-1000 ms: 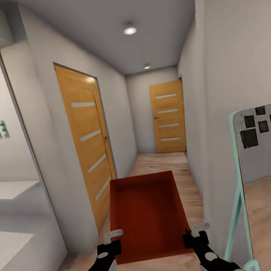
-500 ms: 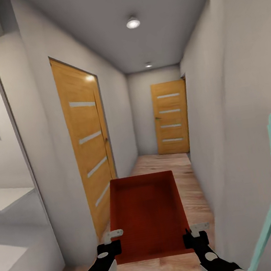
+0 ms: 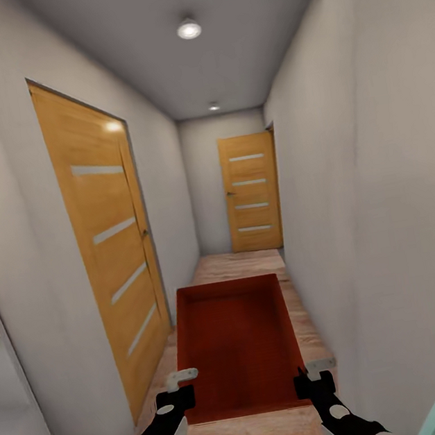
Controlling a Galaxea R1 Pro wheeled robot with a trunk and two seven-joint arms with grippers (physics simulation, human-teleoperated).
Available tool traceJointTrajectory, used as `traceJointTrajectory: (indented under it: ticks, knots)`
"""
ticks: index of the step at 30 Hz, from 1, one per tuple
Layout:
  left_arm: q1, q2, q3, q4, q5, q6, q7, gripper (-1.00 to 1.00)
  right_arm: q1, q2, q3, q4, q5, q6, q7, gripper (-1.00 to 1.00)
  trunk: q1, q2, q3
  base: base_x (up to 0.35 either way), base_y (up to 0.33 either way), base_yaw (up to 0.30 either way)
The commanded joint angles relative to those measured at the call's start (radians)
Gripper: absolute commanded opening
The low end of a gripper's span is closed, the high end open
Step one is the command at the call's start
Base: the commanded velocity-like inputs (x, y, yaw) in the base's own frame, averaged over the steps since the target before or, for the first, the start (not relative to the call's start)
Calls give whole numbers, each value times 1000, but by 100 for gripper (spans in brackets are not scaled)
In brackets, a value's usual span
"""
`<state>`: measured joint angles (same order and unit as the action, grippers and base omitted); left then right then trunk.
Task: Move the two storage containers from the living room to the garage. In the garage, place one container on the floor and stack the other container on top of it (either order is fine).
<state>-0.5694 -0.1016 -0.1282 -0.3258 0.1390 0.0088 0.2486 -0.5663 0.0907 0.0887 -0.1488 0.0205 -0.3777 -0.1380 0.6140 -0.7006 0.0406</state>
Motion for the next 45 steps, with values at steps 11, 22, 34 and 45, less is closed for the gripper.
traceJointTrajectory:
  ticks: [11, 22, 34, 45]
  knots:
    - [0, 10, -3, 1, 17, 2, 11, -100, -1, -3, -32, -3, 7, -3, -9, -100, 1, 0, 0, 322, 114, -229]
    - [0, 10, -3, 1, 17, 2, 11, -100, -1, -3, -32, -3, 7, -2, -9, -100, 1, 0, 0, 322, 114, -15]
    - [0, 10, -3, 1, 17, 2, 11, -100, -1, -2, -32, -3, 7, -2, -10, -100, 1, 0, 0, 322, 110, 0]
    - [0, 10, -4, 2, 17, 2, 11, -100, -1, -3, -32, -3, 6, -1, -9, -100, 1, 0, 0, 322, 76, 0]
